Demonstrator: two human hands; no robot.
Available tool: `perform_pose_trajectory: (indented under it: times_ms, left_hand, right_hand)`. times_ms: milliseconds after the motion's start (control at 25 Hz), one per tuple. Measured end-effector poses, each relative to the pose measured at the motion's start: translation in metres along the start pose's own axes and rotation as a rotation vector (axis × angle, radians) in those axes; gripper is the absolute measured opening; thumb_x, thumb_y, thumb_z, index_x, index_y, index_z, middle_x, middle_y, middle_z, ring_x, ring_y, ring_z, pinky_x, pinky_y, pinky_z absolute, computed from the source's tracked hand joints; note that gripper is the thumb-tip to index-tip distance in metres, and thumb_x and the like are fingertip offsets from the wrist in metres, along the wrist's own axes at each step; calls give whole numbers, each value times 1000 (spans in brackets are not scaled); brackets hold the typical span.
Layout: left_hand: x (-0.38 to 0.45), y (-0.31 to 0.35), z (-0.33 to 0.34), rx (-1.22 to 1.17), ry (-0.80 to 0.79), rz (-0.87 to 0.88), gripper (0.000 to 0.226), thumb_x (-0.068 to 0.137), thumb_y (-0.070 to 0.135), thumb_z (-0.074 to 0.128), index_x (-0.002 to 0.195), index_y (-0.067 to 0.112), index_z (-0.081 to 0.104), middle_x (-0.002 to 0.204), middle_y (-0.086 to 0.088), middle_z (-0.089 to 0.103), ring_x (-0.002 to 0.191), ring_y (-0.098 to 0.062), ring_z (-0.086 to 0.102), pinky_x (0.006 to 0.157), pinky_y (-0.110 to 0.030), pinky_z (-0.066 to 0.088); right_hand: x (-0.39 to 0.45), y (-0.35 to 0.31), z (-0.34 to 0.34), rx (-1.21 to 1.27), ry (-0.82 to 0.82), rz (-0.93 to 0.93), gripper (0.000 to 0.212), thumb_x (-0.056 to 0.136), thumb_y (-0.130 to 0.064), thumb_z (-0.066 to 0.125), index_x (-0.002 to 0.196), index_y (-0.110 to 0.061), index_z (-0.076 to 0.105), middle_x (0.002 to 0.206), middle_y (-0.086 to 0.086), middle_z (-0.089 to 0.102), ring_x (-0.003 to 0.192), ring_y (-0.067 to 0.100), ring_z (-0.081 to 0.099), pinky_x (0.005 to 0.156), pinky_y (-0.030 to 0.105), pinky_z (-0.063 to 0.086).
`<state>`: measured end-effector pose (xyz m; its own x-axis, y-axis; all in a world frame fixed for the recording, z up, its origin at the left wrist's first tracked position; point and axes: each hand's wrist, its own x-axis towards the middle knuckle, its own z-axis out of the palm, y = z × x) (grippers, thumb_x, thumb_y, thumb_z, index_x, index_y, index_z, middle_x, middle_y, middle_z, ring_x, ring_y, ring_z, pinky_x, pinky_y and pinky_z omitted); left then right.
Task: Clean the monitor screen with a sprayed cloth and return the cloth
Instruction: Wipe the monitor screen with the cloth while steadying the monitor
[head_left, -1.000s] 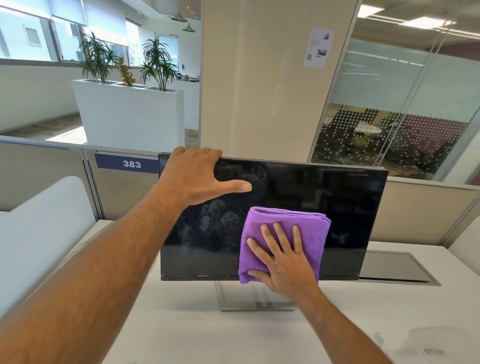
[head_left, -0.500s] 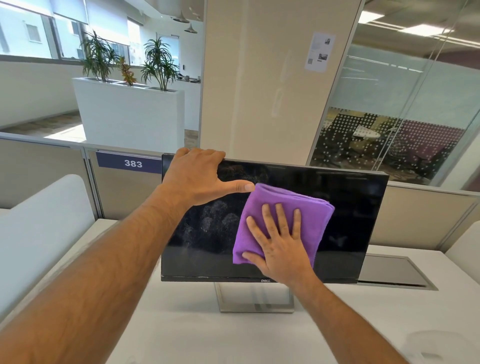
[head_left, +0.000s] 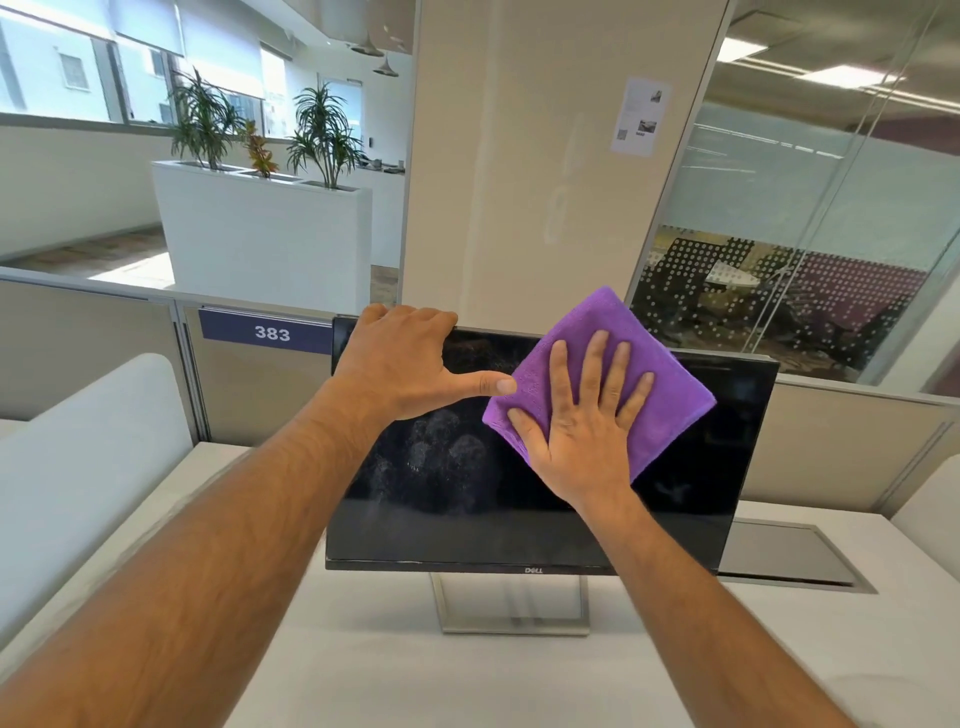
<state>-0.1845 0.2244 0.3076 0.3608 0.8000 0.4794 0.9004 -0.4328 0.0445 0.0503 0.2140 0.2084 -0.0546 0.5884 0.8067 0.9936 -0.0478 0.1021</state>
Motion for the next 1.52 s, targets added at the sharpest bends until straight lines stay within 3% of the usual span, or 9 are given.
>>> perform_pose_trajectory:
  times_ms: [280, 360, 600, 680, 920, 1080, 1240, 1520]
  left_hand:
    - [-1, 0, -2, -2, -9, 7, 126, 52, 108, 6, 122, 18, 59, 119, 1, 67, 110, -23, 60, 106, -50, 37]
    - [-1, 1, -3, -4, -7, 9, 125, 52, 108, 6, 120, 18, 59, 117, 1, 68, 109, -23, 60, 106, -50, 37]
    - [-2, 1, -2, -6, -5, -1, 129, 51, 108, 5, 124, 17, 59, 123, 0, 67, 115, -23, 59, 107, -50, 35]
    - [-1, 1, -2, -6, -8, -2, 129, 50, 108, 4, 123, 17, 59, 120, 0, 67, 113, -23, 59, 106, -49, 36]
    - [-1, -2, 0, -14, 6, 20, 119, 53, 107, 5, 113, 19, 59, 110, 2, 68, 102, -22, 59, 103, -49, 38]
    - [-1, -2, -1, -6, -13, 17, 127, 53, 107, 4, 124, 17, 58, 121, -1, 67, 112, -25, 59, 105, -50, 36]
    - [-1, -5, -5, -3, -31, 42, 123, 53, 106, 3, 119, 18, 56, 116, 0, 67, 106, -23, 59, 105, -50, 39]
    - [-7, -18, -10, 11, -53, 55, 131, 51, 106, -1, 130, 17, 52, 132, -1, 62, 123, -25, 55, 116, -53, 30]
  right_hand:
    - [-39, -13, 15, -8, -85, -476, 88, 91, -79, 31, 161, -29, 10, 170, 9, 0, 155, 38, -2, 121, 68, 2]
    - [-35, -8, 13, -25, -56, -445, 90, 90, -80, 33, 161, -29, 10, 170, 8, -1, 156, 37, -2, 122, 64, -2]
    - [-1, -11, 2, 17, 19, -16, 91, 91, -79, 27, 161, -24, 7, 169, 15, -1, 155, 41, -2, 119, 69, 0]
    - [0, -21, 3, 29, 19, 5, 91, 92, -79, 28, 161, -23, 7, 169, 16, 0, 154, 42, -1, 119, 70, 0]
    - [-38, -27, 16, 3, -84, -495, 85, 93, -77, 28, 161, -27, 10, 170, 9, -2, 155, 40, -2, 120, 70, 2]
    - [-59, -25, 22, -25, -120, -606, 81, 95, -74, 27, 160, -30, 10, 170, 7, 0, 156, 37, 0, 120, 66, -5]
    - [-49, -19, 17, -11, -87, -493, 85, 93, -77, 30, 160, -29, 12, 170, 7, 2, 156, 36, 0, 121, 66, 1]
    - [-10, -21, 5, -9, -3, -73, 92, 90, -80, 28, 161, -24, 10, 169, 14, -3, 155, 42, -2, 119, 66, -9]
